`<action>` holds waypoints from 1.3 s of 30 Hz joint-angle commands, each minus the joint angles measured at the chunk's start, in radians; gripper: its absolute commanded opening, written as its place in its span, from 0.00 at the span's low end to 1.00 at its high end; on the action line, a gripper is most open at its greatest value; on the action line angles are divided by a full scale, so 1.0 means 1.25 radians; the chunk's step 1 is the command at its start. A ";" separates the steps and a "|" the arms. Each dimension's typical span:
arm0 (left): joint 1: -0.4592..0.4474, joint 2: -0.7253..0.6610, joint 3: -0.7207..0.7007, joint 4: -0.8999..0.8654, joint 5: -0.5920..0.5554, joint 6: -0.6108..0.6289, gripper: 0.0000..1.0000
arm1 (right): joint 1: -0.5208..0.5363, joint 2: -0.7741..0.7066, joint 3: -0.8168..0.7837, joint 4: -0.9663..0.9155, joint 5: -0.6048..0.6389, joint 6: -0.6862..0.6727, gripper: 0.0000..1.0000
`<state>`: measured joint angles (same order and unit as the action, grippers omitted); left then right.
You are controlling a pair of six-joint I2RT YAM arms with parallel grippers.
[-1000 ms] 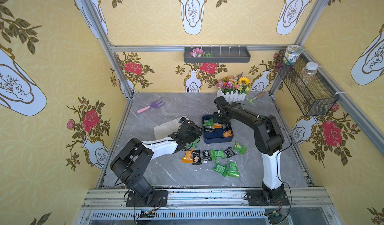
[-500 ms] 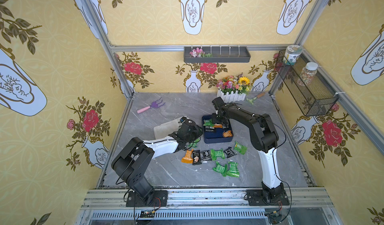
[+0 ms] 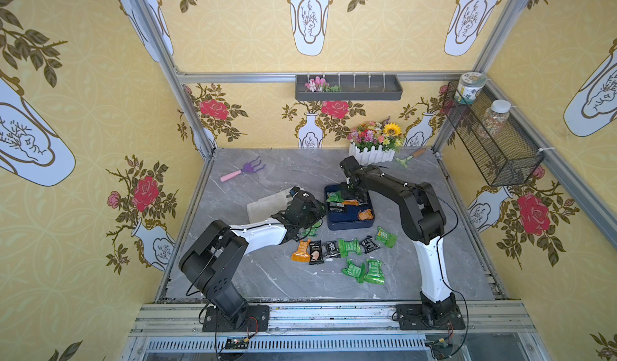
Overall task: Take the cookies out of the storage box
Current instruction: Pick up the cookie from the storage box, then place the cookie at the center of the board.
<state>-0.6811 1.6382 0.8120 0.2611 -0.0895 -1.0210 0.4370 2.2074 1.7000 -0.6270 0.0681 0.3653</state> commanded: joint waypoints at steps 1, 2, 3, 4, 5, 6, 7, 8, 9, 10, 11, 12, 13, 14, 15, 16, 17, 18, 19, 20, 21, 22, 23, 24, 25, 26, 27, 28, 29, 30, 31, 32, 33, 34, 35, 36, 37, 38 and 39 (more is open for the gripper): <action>0.000 0.002 0.002 0.006 0.003 0.003 0.43 | 0.002 -0.031 0.014 -0.022 0.008 -0.006 0.39; 0.001 0.002 0.002 0.007 0.003 0.003 0.43 | 0.004 -0.038 0.018 -0.024 0.009 -0.006 0.39; 0.000 0.001 0.001 0.007 0.003 0.003 0.43 | 0.006 -0.046 0.020 -0.025 0.010 -0.006 0.39; 0.001 0.001 0.001 0.006 0.003 0.003 0.43 | 0.005 -0.054 0.022 -0.028 0.009 -0.006 0.38; 0.000 0.001 0.001 0.006 0.003 0.002 0.43 | 0.006 -0.062 0.023 -0.030 0.010 -0.006 0.38; 0.000 0.001 0.001 0.006 0.003 0.002 0.43 | 0.004 -0.069 0.024 -0.031 0.009 -0.007 0.38; 0.000 0.002 0.001 0.008 0.004 0.001 0.43 | 0.005 -0.077 0.023 -0.032 0.012 -0.007 0.38; 0.000 0.002 0.001 0.007 0.004 0.002 0.43 | 0.006 -0.083 0.023 -0.033 0.013 -0.006 0.38; 0.000 0.003 0.002 0.009 0.004 0.002 0.43 | 0.006 -0.086 0.022 -0.034 0.015 -0.006 0.38; 0.001 0.004 0.002 0.010 0.005 0.002 0.43 | 0.007 -0.089 0.019 -0.034 0.017 -0.005 0.38; 0.000 0.005 0.002 0.011 0.006 0.002 0.43 | 0.007 -0.091 0.017 -0.034 0.018 -0.005 0.37; 0.000 0.005 0.002 0.011 0.008 0.001 0.43 | 0.006 -0.092 0.015 -0.034 0.019 -0.004 0.37; 0.001 0.005 0.003 0.012 0.008 0.001 0.43 | 0.006 -0.094 0.013 -0.034 0.019 -0.005 0.37; 0.000 0.005 0.002 0.014 0.009 0.003 0.43 | 0.008 -0.096 0.012 -0.034 0.018 -0.004 0.37; 0.001 0.005 0.002 0.014 0.010 0.002 0.43 | 0.010 -0.099 0.012 -0.036 0.018 -0.004 0.37; 0.001 0.005 0.003 0.014 0.012 0.003 0.42 | 0.011 -0.104 0.012 -0.040 0.020 -0.002 0.37; 0.000 0.004 0.002 0.014 0.014 0.004 0.42 | 0.015 -0.111 0.009 -0.044 0.019 -0.002 0.37; 0.000 0.003 0.001 0.014 0.014 0.003 0.42 | 0.017 -0.120 0.005 -0.048 0.022 -0.002 0.37; 0.001 0.002 0.000 0.014 0.015 0.004 0.43 | 0.020 -0.134 -0.004 -0.054 0.023 0.001 0.37; 0.001 0.000 -0.002 0.014 0.014 0.004 0.42 | 0.024 -0.154 -0.020 -0.053 0.025 0.002 0.37; 0.001 -0.002 -0.004 0.016 0.014 0.003 0.43 | 0.028 -0.180 -0.042 -0.053 0.027 0.005 0.37; 0.000 -0.004 -0.005 0.018 0.015 0.003 0.43 | 0.030 -0.206 -0.067 -0.054 0.030 0.010 0.37; 0.000 -0.005 -0.008 0.020 0.014 0.004 0.42 | 0.032 -0.229 -0.088 -0.056 0.033 0.016 0.37; 0.000 -0.005 -0.009 0.023 0.017 0.004 0.42 | 0.037 -0.263 -0.125 -0.057 0.038 0.019 0.37; 0.001 -0.004 -0.009 0.027 0.021 0.005 0.42 | 0.042 -0.296 -0.159 -0.057 0.045 0.025 0.37; 0.000 -0.003 -0.009 0.027 0.023 0.005 0.42 | 0.045 -0.322 -0.189 -0.061 0.051 0.031 0.37; 0.000 -0.002 -0.009 0.028 0.024 0.005 0.42 | 0.050 -0.356 -0.222 -0.067 0.057 0.038 0.37; 0.000 -0.002 -0.009 0.029 0.024 0.005 0.42 | 0.053 -0.383 -0.249 -0.073 0.066 0.047 0.37; 0.001 -0.002 -0.009 0.029 0.024 0.005 0.42 | 0.058 -0.415 -0.282 -0.085 0.075 0.059 0.37; 0.000 -0.002 -0.009 0.030 0.023 0.007 0.42 | 0.062 -0.443 -0.311 -0.098 0.080 0.072 0.37; 0.000 -0.003 -0.009 0.031 0.024 0.008 0.42 | 0.064 -0.470 -0.337 -0.107 0.084 0.085 0.37; 0.000 -0.004 -0.009 0.030 0.023 0.007 0.42 | 0.068 -0.499 -0.367 -0.123 0.089 0.100 0.37; 0.001 -0.005 -0.009 0.029 0.023 0.009 0.42 | 0.073 -0.529 -0.397 -0.140 0.099 0.116 0.37; 0.000 -0.006 -0.009 0.029 0.021 0.009 0.42 | 0.076 -0.552 -0.420 -0.155 0.102 0.134 0.37; 0.001 -0.007 -0.010 0.029 0.020 0.009 0.42 | 0.078 -0.585 -0.451 -0.170 0.104 0.158 0.37; 0.000 -0.007 -0.010 0.029 0.019 0.009 0.42 | 0.081 -0.615 -0.480 -0.181 0.103 0.182 0.37; 0.000 -0.007 -0.010 0.029 0.019 0.009 0.42 | 0.085 -0.640 -0.509 -0.189 0.103 0.203 0.37; 0.000 -0.006 -0.009 0.029 0.018 0.009 0.42 | 0.089 -0.671 -0.538 -0.191 0.103 0.225 0.37; 0.000 -0.005 -0.009 0.029 0.019 0.008 0.42 | 0.091 -0.699 -0.567 -0.193 0.102 0.247 0.37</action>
<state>-0.6811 1.6302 0.8055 0.2840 -0.0643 -1.0206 0.5426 1.3991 1.0546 -0.8131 0.1719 0.5594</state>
